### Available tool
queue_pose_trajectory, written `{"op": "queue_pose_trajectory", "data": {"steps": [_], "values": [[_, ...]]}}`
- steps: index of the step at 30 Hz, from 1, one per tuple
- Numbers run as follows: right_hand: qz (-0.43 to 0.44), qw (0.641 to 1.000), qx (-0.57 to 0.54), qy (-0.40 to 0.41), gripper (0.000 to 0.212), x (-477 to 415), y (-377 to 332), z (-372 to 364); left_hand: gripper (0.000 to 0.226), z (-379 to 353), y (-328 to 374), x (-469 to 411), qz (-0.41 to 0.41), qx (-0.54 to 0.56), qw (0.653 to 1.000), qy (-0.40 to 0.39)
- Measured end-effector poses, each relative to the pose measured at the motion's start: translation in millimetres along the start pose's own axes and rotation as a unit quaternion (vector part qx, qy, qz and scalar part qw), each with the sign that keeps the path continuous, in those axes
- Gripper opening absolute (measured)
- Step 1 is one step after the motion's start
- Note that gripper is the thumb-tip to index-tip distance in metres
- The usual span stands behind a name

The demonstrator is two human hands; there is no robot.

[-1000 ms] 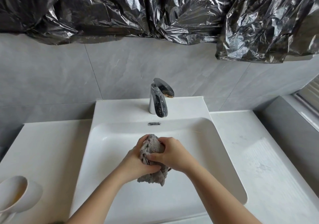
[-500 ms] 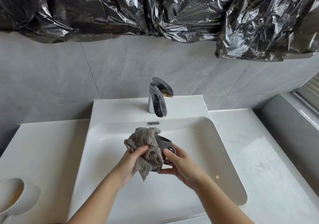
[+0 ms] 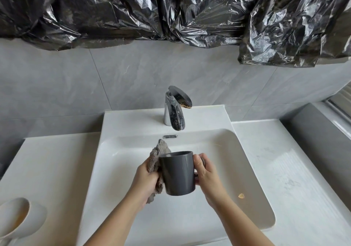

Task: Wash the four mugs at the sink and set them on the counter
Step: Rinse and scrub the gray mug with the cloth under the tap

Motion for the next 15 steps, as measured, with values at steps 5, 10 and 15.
{"op": "queue_pose_trajectory", "data": {"steps": [5, 10, 15], "values": [[0.128, 0.984, 0.111, -0.055, 0.036, -2.1, -30.5, 13.3, 0.022, 26.8, 32.8, 16.6, -0.067, -0.036, 0.996, 0.038], [0.159, 0.942, 0.252, -0.155, 0.025, -1.5, -45.3, 3.7, 0.042, -3.9, 70.0, 57.2, -0.254, -0.408, 0.876, -0.034], [0.180, 0.915, 0.300, -0.201, 0.021, -0.9, -51.7, -5.3, 0.051, -30.5, 55.7, 54.5, -0.250, -0.458, 0.842, -0.140]]}}
Point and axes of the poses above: each hand's wrist, its own x-axis away from the middle knuckle, its own z-axis out of the back of the hand, y = z × x, the point moved 9 cm from there along -x, towards the middle knuckle, and after that the axes turned 14 degrees about z, right-handed, at the moved point
